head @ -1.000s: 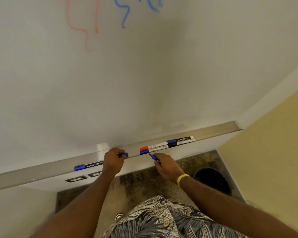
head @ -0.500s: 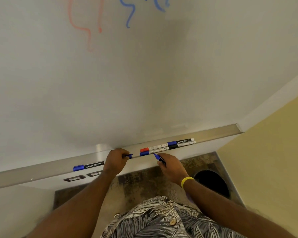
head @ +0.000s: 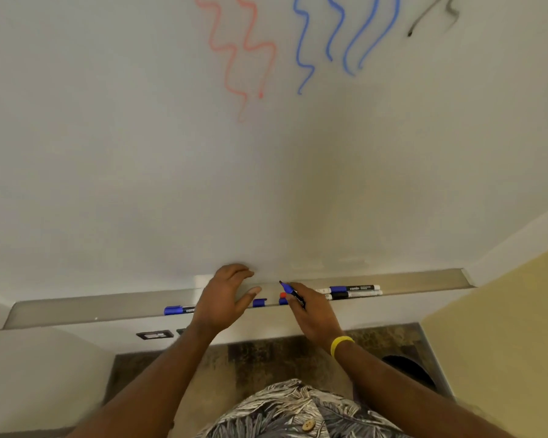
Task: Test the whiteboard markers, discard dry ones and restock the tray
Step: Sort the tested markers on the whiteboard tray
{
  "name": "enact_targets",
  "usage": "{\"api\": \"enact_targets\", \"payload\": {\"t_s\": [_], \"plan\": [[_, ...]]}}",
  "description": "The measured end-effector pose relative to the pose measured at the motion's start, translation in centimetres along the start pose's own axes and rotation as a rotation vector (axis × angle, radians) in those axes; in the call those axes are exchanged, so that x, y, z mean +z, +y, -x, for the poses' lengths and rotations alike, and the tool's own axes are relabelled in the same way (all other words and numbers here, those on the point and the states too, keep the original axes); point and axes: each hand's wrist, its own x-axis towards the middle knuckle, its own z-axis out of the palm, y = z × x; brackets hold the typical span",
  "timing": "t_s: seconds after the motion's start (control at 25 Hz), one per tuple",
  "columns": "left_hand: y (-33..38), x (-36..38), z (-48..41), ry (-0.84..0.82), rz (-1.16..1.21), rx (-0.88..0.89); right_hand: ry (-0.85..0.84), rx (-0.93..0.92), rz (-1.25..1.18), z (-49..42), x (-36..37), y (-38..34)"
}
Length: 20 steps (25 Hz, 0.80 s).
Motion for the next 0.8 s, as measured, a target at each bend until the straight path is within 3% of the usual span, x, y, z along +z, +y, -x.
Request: {"api": "enact_targets", "payload": {"t_s": [0.28, 0.56, 0.8], "plan": [[0.4, -8.6, -1.0, 0.349, -0.066, 0.169, 0.177, -0.223, -0.367, -1.2, -2.0, -9.3], [3.3, -21.4, -5.3, 0.766, -0.213, 0.362, 0.277, -0.613, -0.701, 0.6, -7.9, -21.4], [5.4, -29.3, -9.0, 0.889, -0.31, 0.448, 0.448, -0.868, -0.542, -0.6, -10.5, -28.2]]}}
